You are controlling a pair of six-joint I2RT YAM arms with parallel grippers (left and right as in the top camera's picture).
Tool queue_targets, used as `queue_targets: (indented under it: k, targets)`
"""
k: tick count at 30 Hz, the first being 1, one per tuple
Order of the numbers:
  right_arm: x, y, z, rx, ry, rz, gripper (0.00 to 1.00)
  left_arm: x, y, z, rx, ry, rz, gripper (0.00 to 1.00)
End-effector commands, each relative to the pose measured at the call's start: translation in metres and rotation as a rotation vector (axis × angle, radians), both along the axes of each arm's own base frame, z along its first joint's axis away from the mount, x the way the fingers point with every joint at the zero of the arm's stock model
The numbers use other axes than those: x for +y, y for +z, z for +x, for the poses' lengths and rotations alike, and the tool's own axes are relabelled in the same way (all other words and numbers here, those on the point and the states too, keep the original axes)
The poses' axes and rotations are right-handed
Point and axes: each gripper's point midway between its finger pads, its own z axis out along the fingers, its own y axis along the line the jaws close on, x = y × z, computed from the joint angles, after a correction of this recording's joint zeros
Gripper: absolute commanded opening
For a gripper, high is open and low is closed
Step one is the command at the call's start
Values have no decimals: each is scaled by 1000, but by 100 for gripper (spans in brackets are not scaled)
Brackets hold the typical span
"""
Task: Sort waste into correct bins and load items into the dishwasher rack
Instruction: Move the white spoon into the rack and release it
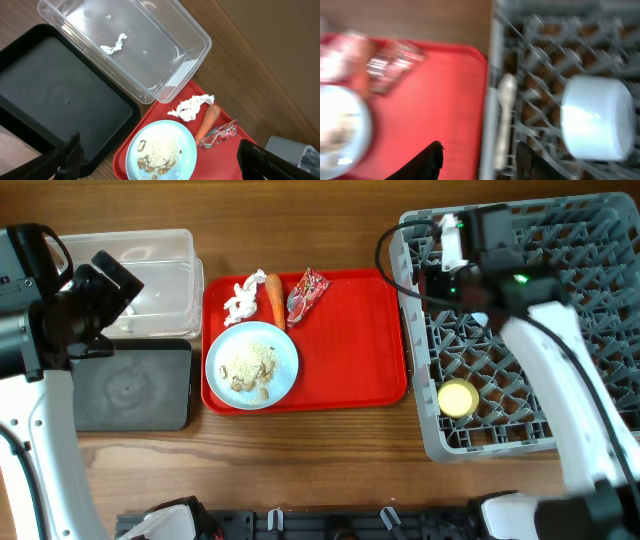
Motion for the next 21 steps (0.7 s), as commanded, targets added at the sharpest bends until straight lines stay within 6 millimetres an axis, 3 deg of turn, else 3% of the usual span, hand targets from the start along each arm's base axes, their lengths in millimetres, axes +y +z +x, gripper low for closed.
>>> queue_targets:
  k: [1, 3, 5, 6, 7, 12, 14, 18, 21]
  targets:
    - [46, 44, -22, -46, 161, 233, 50, 5, 1, 0, 0, 24, 8, 100]
    - [58, 54, -31, -53, 213, 284, 51, 5, 1, 0, 0, 24, 8, 100]
    - [69, 67, -41, -76, 255, 315, 59, 5, 1, 0, 0, 24, 8, 100]
    - [72, 72, -44, -88, 264, 322, 73, 5, 1, 0, 0, 24, 8, 100]
    - [73, 77, -48, -97, 265, 330, 100, 5, 1, 0, 0, 24, 8, 100]
    - [74, 82, -54, -33, 139, 428, 100, 5, 1, 0, 0, 24, 8, 100]
    - [70, 72, -61, 20, 111, 411, 100, 5, 1, 0, 0, 24, 8, 100]
    - [35, 63, -65, 41, -3, 327, 100, 5, 1, 0, 0, 24, 8, 100]
    - [8, 81, -72, -59, 4, 262, 100, 5, 1, 0, 0, 24, 8, 100]
